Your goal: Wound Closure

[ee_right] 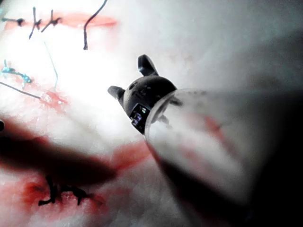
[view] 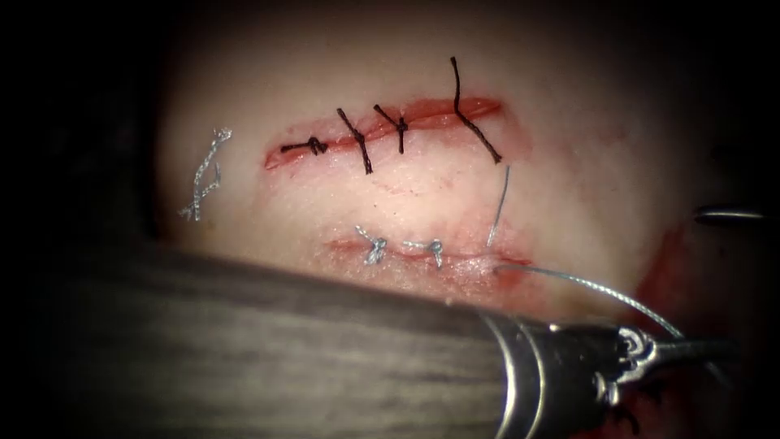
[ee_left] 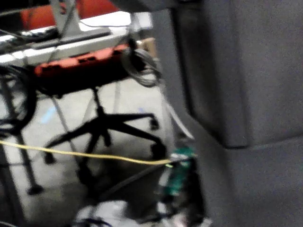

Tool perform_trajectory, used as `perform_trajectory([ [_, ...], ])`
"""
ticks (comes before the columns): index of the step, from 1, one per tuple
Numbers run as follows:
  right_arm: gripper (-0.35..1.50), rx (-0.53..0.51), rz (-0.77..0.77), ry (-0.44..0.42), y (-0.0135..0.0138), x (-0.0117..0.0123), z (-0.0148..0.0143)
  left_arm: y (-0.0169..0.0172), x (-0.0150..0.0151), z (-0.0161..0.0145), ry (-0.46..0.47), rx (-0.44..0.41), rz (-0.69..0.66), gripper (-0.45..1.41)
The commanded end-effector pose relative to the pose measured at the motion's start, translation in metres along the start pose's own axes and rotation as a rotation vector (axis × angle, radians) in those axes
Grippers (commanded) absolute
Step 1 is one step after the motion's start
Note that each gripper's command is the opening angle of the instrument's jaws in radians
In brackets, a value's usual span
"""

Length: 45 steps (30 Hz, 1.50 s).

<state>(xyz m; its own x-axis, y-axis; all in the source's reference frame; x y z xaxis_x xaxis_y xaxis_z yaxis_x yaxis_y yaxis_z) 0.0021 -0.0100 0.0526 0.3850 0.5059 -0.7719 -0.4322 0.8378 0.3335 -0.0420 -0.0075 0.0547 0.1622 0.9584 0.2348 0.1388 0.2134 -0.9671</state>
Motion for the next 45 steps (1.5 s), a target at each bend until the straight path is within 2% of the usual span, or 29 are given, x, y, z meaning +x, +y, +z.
perform_trajectory([
  [1, 1.33, -0.002, 0.0, 0.002, -0.0004, 0.0002, 0.0012, -0.0004, -0.0001, -0.0009, -0.016, 0.032, -0.013, -0.45],
  [3, 1.37, -0.006, 0.001, 0.001, -0.0006, 0.0003, 0.0016, -0.0001, 0.0001, -0.0036, -0.04, 0.059, -0.028, -0.45],
  [5, 1.33, -0.012, 0.004, 0.003, -0.0011, 0.0006, 0.002, -0.0001, 0.0003, -0.0058, -0.059, 0.056, -0.113, -0.45],
  [6, 1.3, -0.016, 0.005, 0.003, -0.0013, 0.0007, 0.0022, 0.0001, 0.0007, -0.0074, -0.08, 0.031, -0.125, -0.45],
  [8, 1.28, -0.018, 0.009, 0.002, -0.0022, 0.0011, 0.003, 0.0006, 0.002, -0.0092, -0.086, 0.035, -0.136, -0.45],
  [9, 1.25, -0.01, 0.011, 0.004, -0.0027, 0.0013, 0.0034, 0.001, 0.0031, -0.0105, -0.146, 0.038, -0.143, -0.45],
  [11, 1.1, 0.029, 0.018, 0.017, -0.0038, 0.0019, 0.0042, 0.0016, 0.0049, -0.0121, -0.176, 0.054, -0.097, -0.45],
  [12, 0.9, 0.045, 0.021, 0.028, -0.0044, 0.0023, 0.0046, 0.002, 0.0059, -0.0133, -0.234, 0.069, -0.091, -0.45],
  [13, 0.81, 0.057, 0.041, 0.036, -0.005, 0.0026, 0.005, 0.0023, 0.0066, -0.014, -0.255, 0.091, -0.078, -0.45],
  [16, 0.86, 0.081, 0.066, 0.059, -0.0077, 0.0037, 0.0069, 0.0034, 0.0084, -0.0164, -0.337, 0.179, -0.001, -0.45],
  [19, 0.93, 0.154, 0.063, 0.104, -0.0102, 0.0047, 0.008, 0.0041, 0.0094, -0.0182, -0.408, 0.255, 0.091, -0.45],
  [21, 0.98, 0.182, 0.058, 0.112, -0.0116, 0.0053, 0.0085, 0.0041, 0.0098, -0.0186, -0.426, 0.304, 0.121, -0.45],
  [23, 1.0, 0.194, 0.054, 0.114, -0.0132, 0.006, 0.0092, 0.0039, 0.0101, -0.0186, -0.415, 0.319, 0.138, -0.45],
  [24, 0.93, 0.2, 0.058, 0.113, -0.0142, 0.0065, 0.0096, 0.0038, 0.0102, -0.0184, -0.415, 0.322, 0.139, -0.45],
  [27, 0.49, 0.211, 0.036, 0.117, -0.0163, 0.0076, 0.0109, 0.0037, 0.0102, -0.0179, -0.405, 0.296, 0.148, -0.45],
  [28, 0.46, 0.213, 0.034, 0.116, -0.0169, 0.0079, 0.0113, 0.0038, 0.01, -0.0177, -0.402, 0.291, 0.147, -0.45],
  [29, 0.31, 0.218, 0.033, 0.116, -0.0174, 0.0082, 0.0117, 0.0038, 0.0099, -0.0176, -0.396, 0.286, 0.147, -0.45],
  [32, 0.37, 0.237, 0.027, 0.115, -0.0184, 0.0091, 0.0129, 0.0038, 0.0096, -0.0172, -0.395, 0.287, 0.147, -0.45],
  [36, 0.31, 0.269, 0.013, 0.114, -0.0189, 0.0095, 0.0144, 0.0039, 0.0093, -0.0165, -0.398, 0.283, 0.145, -0.45],
  [39, 0.31, 0.221, 0.006, 0.115, -0.0189, 0.0095, 0.0153, 0.004, 0.0089, -0.0161, -0.404, 0.278, 0.142, -0.45],
  [42, 0.44, 0.203, 0.007, 0.115, -0.0185, 0.0093, 0.0159, 0.0042, 0.0085, -0.0158, -0.407, 0.271, 0.14, -0.45],
  [43, 0.63, 0.199, 0.004, 0.11, -0.0182, 0.0089, 0.0163, 0.0043, 0.0082, -0.0155, -0.413, 0.269, 0.138, -0.45],
  [44, 0.63, 0.199, 0.004, 0.11, -0.0182, 0.0089, 0.0163, 0.0043, 0.0082, -0.0155, -0.413, 0.269, 0.138, -0.45],
  [45, 0.78, 0.197, -0.008, 0.111, -0.0181, 0.0088, 0.0164, 0.0043, 0.0081, -0.0154, -0.415, 0.269, 0.139, -0.45],
])
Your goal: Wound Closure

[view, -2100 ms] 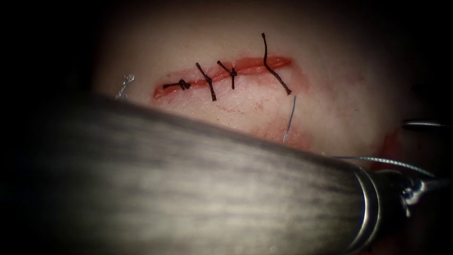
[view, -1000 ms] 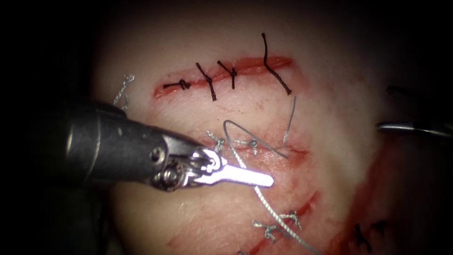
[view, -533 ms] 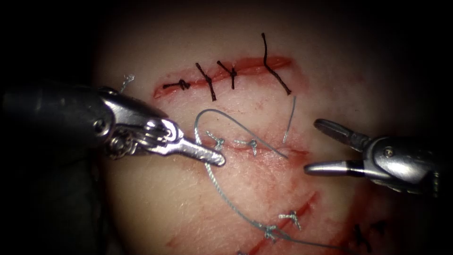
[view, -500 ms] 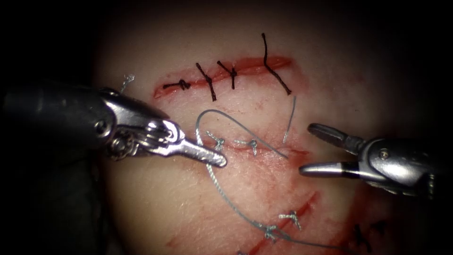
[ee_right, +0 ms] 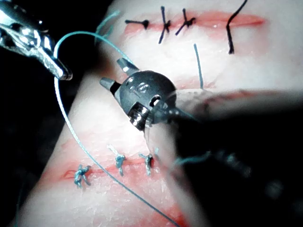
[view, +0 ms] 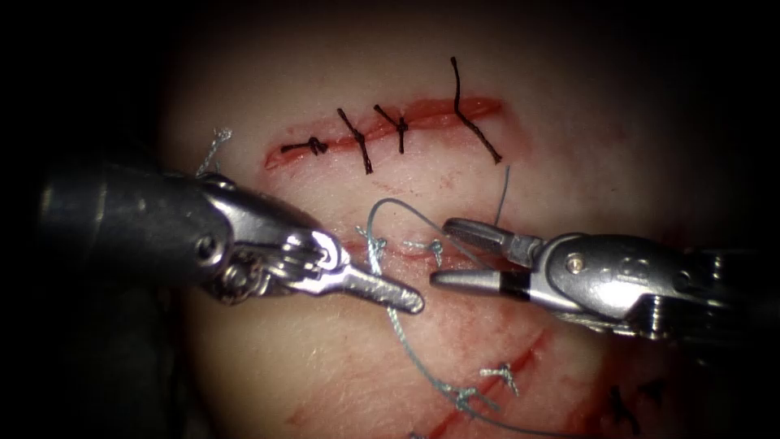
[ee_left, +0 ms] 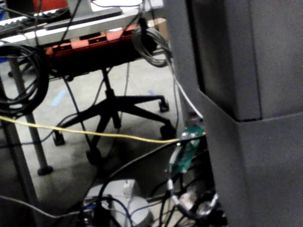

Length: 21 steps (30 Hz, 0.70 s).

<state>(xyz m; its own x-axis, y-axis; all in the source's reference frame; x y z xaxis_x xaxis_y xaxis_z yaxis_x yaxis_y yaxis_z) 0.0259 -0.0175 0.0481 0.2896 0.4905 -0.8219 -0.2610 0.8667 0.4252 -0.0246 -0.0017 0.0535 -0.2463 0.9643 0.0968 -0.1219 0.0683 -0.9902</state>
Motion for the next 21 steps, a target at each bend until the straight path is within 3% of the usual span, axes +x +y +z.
perform_trajectory([
  [1, 0.83, 0.0, -0.016, 0.001, 0.0004, -0.0003, 0.001, -0.0004, 0.0, 0.0006, -0.002, -0.001, 0.001, -0.45],
  [5, 0.73, -0.005, -0.016, 0.001, 0.0008, -0.0005, 0.0011, -0.0003, -0.0001, 0.0009, -0.004, -0.004, 0.003, -0.45],
  [7, 0.76, -0.006, -0.015, 0.001, 0.0009, -0.0005, 0.0012, -0.0002, -0.0002, 0.001, -0.005, -0.005, 0.003, -0.45],
  [13, 0.54, -0.01, -0.017, -0.011, 0.001, -0.0006, 0.0017, 0.0003, -0.0003, 0.0016, -0.012, -0.011, 0.002, -0.45],
  [15, 0.14, -0.024, -0.019, -0.026, 0.001, -0.0007, 0.0022, 0.0005, -0.0003, 0.0018, -0.012, -0.016, 0.001, -0.45],
  [16, 0.04, -0.029, -0.02, -0.035, 0.001, -0.0008, 0.0024, 0.0006, -0.0003, 0.0018, -0.014, -0.017, 0.007, -0.45],
  [17, -0.35, -0.031, -0.021, -0.044, 0.0011, -0.0009, 0.0026, 0.0005, -0.0002, 0.0018, -0.016, -0.017, 0.013, -0.45],
  [21, -0.35, -0.036, -0.02, -0.079, 0.0015, -0.0004, 0.0024, 0.0001, -0.0001, 0.0017, -0.023, -0.019, 0.016, -0.45],
])
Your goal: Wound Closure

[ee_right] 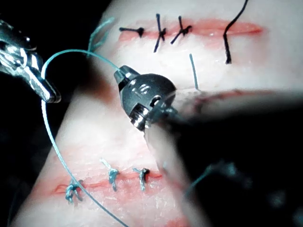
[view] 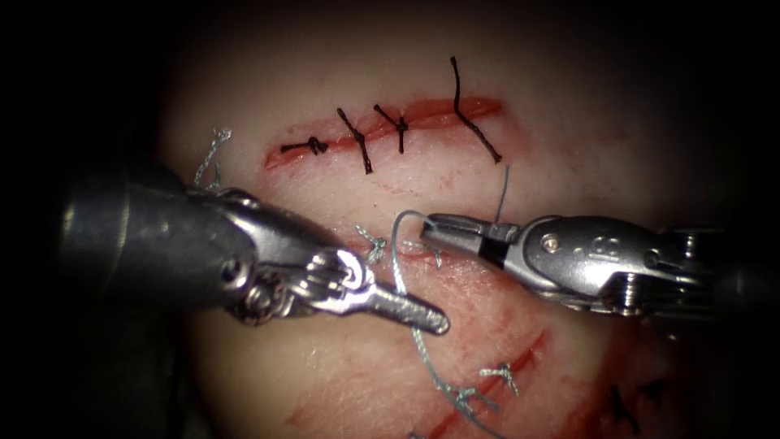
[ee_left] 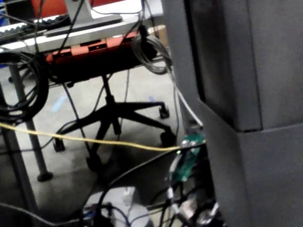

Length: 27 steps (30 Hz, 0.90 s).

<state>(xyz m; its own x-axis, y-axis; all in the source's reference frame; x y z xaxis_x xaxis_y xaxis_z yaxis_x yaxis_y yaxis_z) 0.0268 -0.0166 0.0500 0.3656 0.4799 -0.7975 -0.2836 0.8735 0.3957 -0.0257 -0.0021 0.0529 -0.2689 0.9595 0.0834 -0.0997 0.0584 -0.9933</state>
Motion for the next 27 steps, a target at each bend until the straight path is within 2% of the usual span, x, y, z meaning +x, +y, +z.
perform_trajectory([
  [1, -0.35, -0.014, 0.003, -0.01, 0.0003, 0.0008, 0.0005, -0.0007, 0.0001, 0.0005, 0.001, 0.001, 0.001, -0.45],
  [5, -0.35, -0.095, 0.029, -0.022, 0.0015, 0.0019, -0.0002, -0.0008, 0.0003, 0.0006, 0.017, 0.009, 0.002, 0.02],
  [6, -0.35, -0.112, 0.037, -0.023, 0.002, 0.0021, -0.0004, -0.0008, 0.0004, 0.0007, 0.027, 0.013, 0.002, 0.09],
  [8, -0.35, -0.137, 0.048, -0.024, 0.0026, 0.0024, -0.0006, -0.0009, 0.0005, 0.0009, 0.044, 0.021, 0.002, 0.56],
  [10, -0.35, -0.17, 0.061, -0.01, 0.0034, 0.0025, -0.0007, -0.001, 0.0006, 0.0013, 0.055, 0.023, 0.003, 0.93],
  [11, -0.35, -0.185, 0.066, -0.002, 0.0037, 0.0026, -0.0008, -0.0011, 0.0007, 0.0015, 0.064, 0.022, 0.004, 0.99],
  [13, -0.35, -0.214, 0.076, 0.005, 0.0043, 0.0025, -0.0007, -0.0012, 0.0008, 0.0019, 0.073, 0.021, 0.022, 1.11],
  [15, -0.35, -0.242, 0.088, 0.008, 0.0048, 0.0023, -0.0007, -0.0014, 0.0008, 0.0024, 0.083, 0.015, 0.048, 1.14],
  [21, -0.35, -0.297, 0.131, 0.011, 0.0058, 0.0013, -0.0007, -0.0023, 0.0003, 0.0039, 0.121, -0.024, 0.068, 1.14],
  [23, -0.35, -0.307, 0.141, 0.012, 0.006, 0.0012, -0.0008, -0.0023, 0.0006, 0.0045, 0.135, -0.036, 0.116, 1.14],
  [25, -0.35, -0.303, 0.143, 0.012, 0.006, 0.0012, -0.0008, -0.0022, 0.001, 0.0051, 0.178, -0.059, 0.116, 1.14],
  [27, -0.35, -0.304, 0.143, 0.012, 0.006, 0.0012, -0.0007, -0.0017, 0.0014, 0.0058, 0.243, -0.116, 0.122, 1.14],
])
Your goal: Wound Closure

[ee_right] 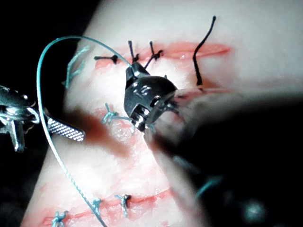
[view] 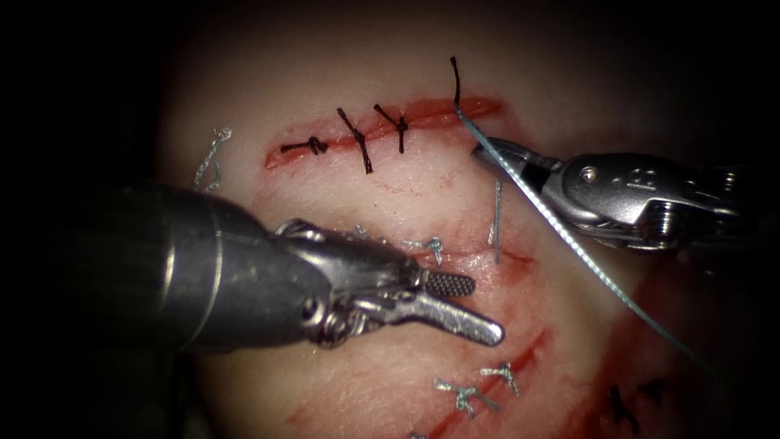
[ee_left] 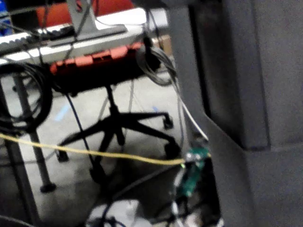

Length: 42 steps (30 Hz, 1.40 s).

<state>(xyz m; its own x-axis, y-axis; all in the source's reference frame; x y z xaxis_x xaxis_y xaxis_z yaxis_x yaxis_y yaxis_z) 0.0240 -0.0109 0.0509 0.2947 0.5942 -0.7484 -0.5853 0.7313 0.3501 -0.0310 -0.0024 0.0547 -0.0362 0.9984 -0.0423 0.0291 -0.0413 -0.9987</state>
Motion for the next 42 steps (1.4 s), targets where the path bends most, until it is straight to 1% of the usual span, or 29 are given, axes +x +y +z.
perform_trajectory([
  [1, -0.35, 0.003, -0.001, 0.002, -0.0004, 0.0001, 0.0009, -0.0003, 0.0, 0.0009, 0.031, -0.03, 0.024, 1.11],
  [5, -0.35, 0.005, -0.003, 0.003, -0.0004, -0.0001, 0.001, 0.0018, 0.0004, 0.0029, 0.133, -0.135, 0.069, 1.08],
  [7, -0.35, 0.014, -0.006, 0.004, -0.0004, -0.0004, 0.0011, 0.0038, 0.0006, 0.0045, 0.194, -0.208, 0.059, 1.01],
  [8, -0.35, 0.014, -0.006, 0.004, -0.0004, -0.0004, 0.0011, 0.0038, 0.0006, 0.0045, 0.194, -0.208, 0.059, 1.01],
  [11, -0.35, 0.019, -0.009, 0.004, -0.0004, -0.0007, 0.0012, 0.0061, 0.0005, 0.0065, 0.207, -0.262, 0.056, 1.01],
  [13, -0.35, 0.019, -0.009, 0.004, -0.0003, -0.0007, 0.0012, 0.0064, 0.0003, 0.0068, 0.201, -0.266, 0.062, 1.01],
  [14, -0.35, 0.018, -0.009, 0.004, -0.0003, -0.0007, 0.0012, 0.0067, 0.0002, 0.0071, 0.202, -0.265, 0.063, 0.98],
  [15, -0.35, 0.021, -0.009, 0.004, -0.0004, -0.0007, 0.0012, 0.0068, 0.0001, 0.0079, 0.207, -0.261, 0.07, 0.89],
  [16, -0.35, 0.021, -0.009, 0.004, -0.0004, -0.0007, 0.0012, 0.0068, 0.0001, 0.0079, 0.207, -0.261, 0.07, 0.89],
  [17, -0.35, 0.021, -0.009, 0.004, -0.0004, -0.0007, 0.0013, 0.0066, 0.0001, 0.0082, 0.208, -0.26, 0.072, 0.76],
  [18, -0.35, 0.024, -0.009, 0.004, -0.0004, -0.0007, 0.0013, 0.0065, 0.0, 0.0082, 0.207, -0.259, 0.074, 0.54],
  [19, -0.35, 0.025, -0.009, 0.004, -0.0005, -0.0007, 0.0012, 0.0063, 0.0, 0.0082, 0.206, -0.259, 0.074, 0.22],
  [21, -0.35, 0.032, -0.009, 0.003, -0.0006, -0.0007, 0.0012, 0.0059, 0.0001, 0.0082, 0.203, -0.25, 0.075, -0.32],
  [22, -0.35, 0.032, -0.009, 0.003, -0.0006, -0.0007, 0.0012, 0.0056, 0.0003, 0.0082, 0.203, -0.232, 0.074, -0.45],
  [25, -0.35, 0.042, -0.01, 0.003, -0.0009, -0.0006, 0.0012, 0.0045, 0.0009, 0.0081, 0.231, -0.195, 0.072, -0.45],
  [26, -0.35, 0.046, -0.01, 0.003, -0.0011, -0.0006, 0.0012, 0.0041, 0.0011, 0.008, 0.235, -0.192, 0.074, -0.32],
  [27, -0.35, 0.046, -0.01, 0.003, -0.0011, -0.0006, 0.0012, 0.0036, 0.0013, 0.008, 0.241, -0.187, 0.075, -0.11],
  [28, -0.35, 0.049, -0.01, 0.002, -0.0012, -0.0006, 0.0012, 0.0033, 0.0015, 0.0079, 0.247, -0.178, 0.075, -0.03],
  [31, -0.35, 0.052, -0.01, 0.002, -0.0013, -0.0006, 0.0012, 0.0026, 0.0016, 0.0077, 0.262, -0.168, 0.078, 0.05],
  [32, -0.35, 0.055, -0.01, 0.002, -0.0013, -0.0006, 0.0012, 0.0026, 0.0016, 0.0077, 0.264, -0.166, 0.079, 0.0],
  [33, -0.35, 0.055, -0.01, 0.002, -0.0012, -0.0006, 0.0012, 0.0027, 0.0017, 0.0076, 0.267, -0.164, 0.079, -0.13],
  [34, -0.35, 0.055, -0.011, 0.002, -0.0012, -0.0006, 0.0012, 0.0028, 0.0017, 0.0076, 0.269, -0.164, 0.078, -0.33],
  [35, -0.35, 0.058, -0.011, 0.002, -0.0013, -0.0007, 0.0012, 0.0029, 0.0017, 0.0076, 0.27, -0.163, 0.078, -0.45],
  [37, -0.35, 0.059, -0.012, 0.002, -0.0013, -0.0007, 0.0012, 0.0033, 0.0018, 0.0074, 0.267, -0.173, 0.01, -0.45],
  [41, -0.35, 0.059, -0.012, 0.002, -0.0013, -0.0007, 0.0012, 0.0037, 0.0016, 0.0067, 0.223, -0.205, -0.001, -0.45],
  [42, -0.2, 0.06, -0.012, 0.002, -0.0013, -0.0007, 0.0012, 0.0039, 0.0013, 0.0061, 0.199, -0.224, -0.012, -0.45],
])
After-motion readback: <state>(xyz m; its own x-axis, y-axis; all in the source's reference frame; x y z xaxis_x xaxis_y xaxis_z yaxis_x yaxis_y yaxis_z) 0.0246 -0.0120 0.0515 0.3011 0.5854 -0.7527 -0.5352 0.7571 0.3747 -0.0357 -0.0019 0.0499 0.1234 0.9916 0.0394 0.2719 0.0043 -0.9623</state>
